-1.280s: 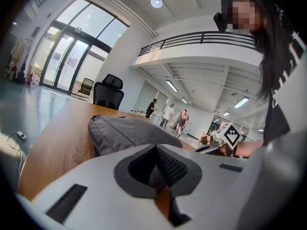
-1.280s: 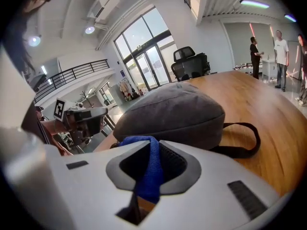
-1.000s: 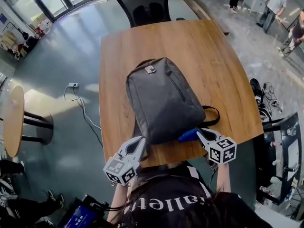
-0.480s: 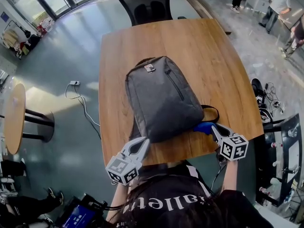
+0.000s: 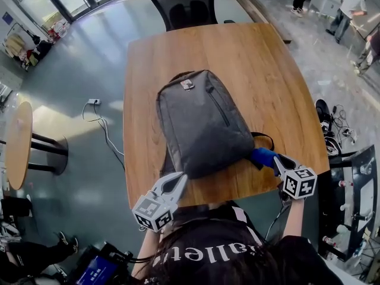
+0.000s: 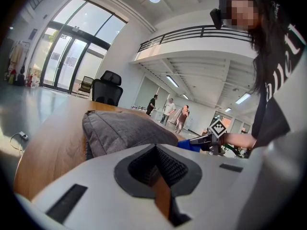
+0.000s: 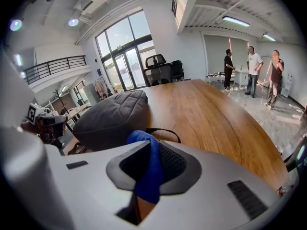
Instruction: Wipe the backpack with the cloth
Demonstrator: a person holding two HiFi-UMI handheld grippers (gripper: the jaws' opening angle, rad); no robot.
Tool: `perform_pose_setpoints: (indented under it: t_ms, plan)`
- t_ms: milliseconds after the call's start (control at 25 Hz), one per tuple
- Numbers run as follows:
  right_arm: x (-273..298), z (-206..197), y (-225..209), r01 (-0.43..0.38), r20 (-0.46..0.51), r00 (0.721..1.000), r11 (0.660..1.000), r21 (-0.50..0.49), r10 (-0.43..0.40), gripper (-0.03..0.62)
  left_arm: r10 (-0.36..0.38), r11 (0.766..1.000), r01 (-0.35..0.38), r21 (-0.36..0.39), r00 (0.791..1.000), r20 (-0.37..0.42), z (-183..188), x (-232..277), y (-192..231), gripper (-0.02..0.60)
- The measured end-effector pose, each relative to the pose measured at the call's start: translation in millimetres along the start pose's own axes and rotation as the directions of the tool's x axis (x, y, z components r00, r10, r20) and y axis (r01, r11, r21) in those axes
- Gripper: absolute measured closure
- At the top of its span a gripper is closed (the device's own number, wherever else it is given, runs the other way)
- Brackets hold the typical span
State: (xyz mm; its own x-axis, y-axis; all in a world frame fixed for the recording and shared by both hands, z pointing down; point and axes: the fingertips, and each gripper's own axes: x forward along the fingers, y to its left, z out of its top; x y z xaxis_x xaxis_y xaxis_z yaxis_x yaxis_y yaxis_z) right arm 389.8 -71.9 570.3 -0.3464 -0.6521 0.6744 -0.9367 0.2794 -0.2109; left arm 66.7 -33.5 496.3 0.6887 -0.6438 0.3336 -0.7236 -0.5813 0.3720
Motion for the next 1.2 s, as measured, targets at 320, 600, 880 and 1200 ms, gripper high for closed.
perform_pose_setpoints:
  t_ms: [320, 600, 880, 1200]
  plan:
    - [32, 30, -7, -0.038, -0.020, 0.999, 0.995, -0.095, 0.036, 0.531, 0.019, 1.000, -0.019, -0.007, 1.000, -0.003, 1, 1, 4, 0.580]
    - [68, 62, 0, -0.109, -0.073, 0.993, 0.975, -0.193, 0.096, 0.531, 0.039, 0.999, -0.039, -0.014, 0.999, -0.001, 6, 0, 17, 0.580]
    - [102, 101, 7, -0.148, -0.091, 0.988, 0.957, -0.251, 0.128, 0.531, 0.071, 0.997, -0.071, -0.028, 0.998, 0.002, 13, -7, 39, 0.580]
    - [147, 145, 14, -0.169, -0.116, 0.984, 0.933, -0.318, 0.138, 0.531, 0.091, 0.994, -0.091, -0.055, 0.996, -0.008, 18, -10, 62, 0.580]
